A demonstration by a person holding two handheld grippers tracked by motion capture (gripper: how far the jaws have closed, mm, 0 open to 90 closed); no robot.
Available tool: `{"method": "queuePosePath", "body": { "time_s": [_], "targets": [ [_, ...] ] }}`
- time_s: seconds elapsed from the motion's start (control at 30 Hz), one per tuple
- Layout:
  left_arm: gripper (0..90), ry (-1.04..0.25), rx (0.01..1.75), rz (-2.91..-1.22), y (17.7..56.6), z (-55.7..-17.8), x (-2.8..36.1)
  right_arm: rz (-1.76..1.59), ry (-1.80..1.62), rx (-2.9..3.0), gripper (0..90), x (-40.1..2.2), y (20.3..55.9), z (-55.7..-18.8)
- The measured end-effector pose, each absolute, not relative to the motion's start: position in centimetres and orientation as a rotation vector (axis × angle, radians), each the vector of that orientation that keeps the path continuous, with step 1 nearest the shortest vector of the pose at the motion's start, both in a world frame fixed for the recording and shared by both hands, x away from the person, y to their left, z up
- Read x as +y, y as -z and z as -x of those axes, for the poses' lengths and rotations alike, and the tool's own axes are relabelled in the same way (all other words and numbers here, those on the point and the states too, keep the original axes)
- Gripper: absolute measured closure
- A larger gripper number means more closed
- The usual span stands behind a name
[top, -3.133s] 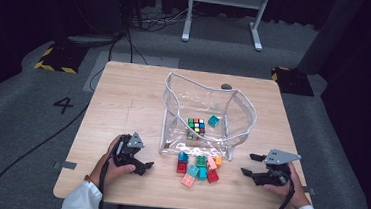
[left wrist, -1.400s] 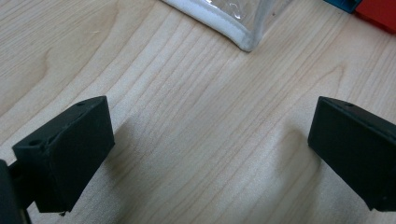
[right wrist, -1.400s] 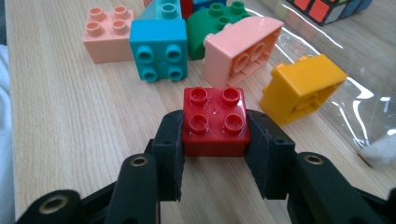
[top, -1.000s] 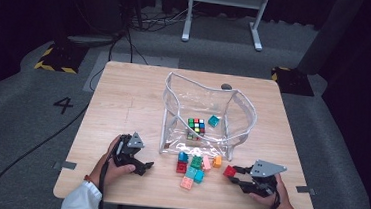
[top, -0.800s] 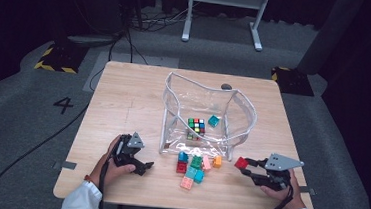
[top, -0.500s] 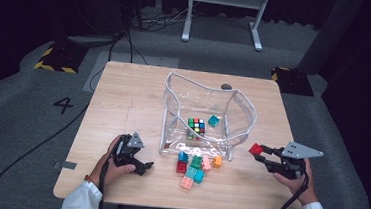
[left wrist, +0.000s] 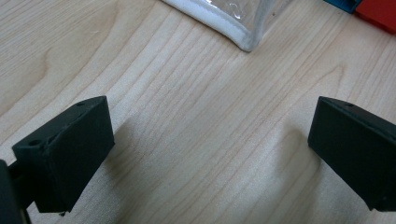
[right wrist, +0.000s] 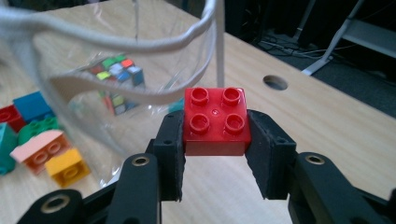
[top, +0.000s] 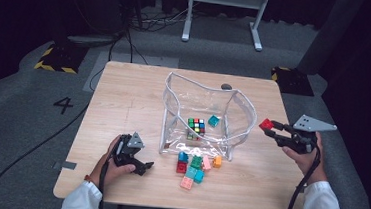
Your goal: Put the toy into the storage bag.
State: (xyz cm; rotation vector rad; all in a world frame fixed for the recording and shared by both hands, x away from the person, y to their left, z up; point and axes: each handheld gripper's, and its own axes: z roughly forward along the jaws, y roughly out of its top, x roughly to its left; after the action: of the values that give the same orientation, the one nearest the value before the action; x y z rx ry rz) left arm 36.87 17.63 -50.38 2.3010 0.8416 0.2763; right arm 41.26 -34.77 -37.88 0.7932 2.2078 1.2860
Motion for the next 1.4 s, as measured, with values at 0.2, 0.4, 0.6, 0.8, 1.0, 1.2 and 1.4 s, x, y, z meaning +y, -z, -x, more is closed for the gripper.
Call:
{"method": "queuePosePath", "body": {
  "time_s": [0.2, 0.4, 0.6, 0.8, 1.0, 1.2, 1.4],
  "targets": [
    [0.4, -0.276, 0.842, -2.301, 50.4, -36.9, 17.6, -0.763, -1.302, 2.18, 59.2, -35.0, 34.6, -43.1],
    [0.4, -0.276, 0.841, -2.301, 50.4, -36.9, 17.6, -0.752, -1.328, 2.142, 59.2, -35.0, 31.5, -44.6],
    [0.4, -0.276, 0.841, -2.301, 50.4, -36.9, 17.6, -0.731, -1.327, 2.148, 59.2, -33.8, 29.7, -45.8],
    [0.4, -0.276, 0.841, -2.301, 50.4, -36.9, 17.6, -0.681, -1.356, 2.19, 59.2, -31.5, 29.3, -46.7],
    [0.4, -0.276, 0.842, -2.301, 50.4, -36.9, 17.6, -0.539, -1.353, 2.306, 59.2, -28.1, 29.9, -47.1],
    [0.4, -0.275, 0.845, -2.302, 50.4, -36.9, 17.6, -0.398, -1.337, 2.415, 59.2, -24.8, 30.5, -47.2],
    [0.4, -0.271, 0.849, -2.303, 50.4, -36.8, 17.6, -0.293, -1.252, 2.533, 59.2, -21.6, 31.2, -47.3]
  ]
}}
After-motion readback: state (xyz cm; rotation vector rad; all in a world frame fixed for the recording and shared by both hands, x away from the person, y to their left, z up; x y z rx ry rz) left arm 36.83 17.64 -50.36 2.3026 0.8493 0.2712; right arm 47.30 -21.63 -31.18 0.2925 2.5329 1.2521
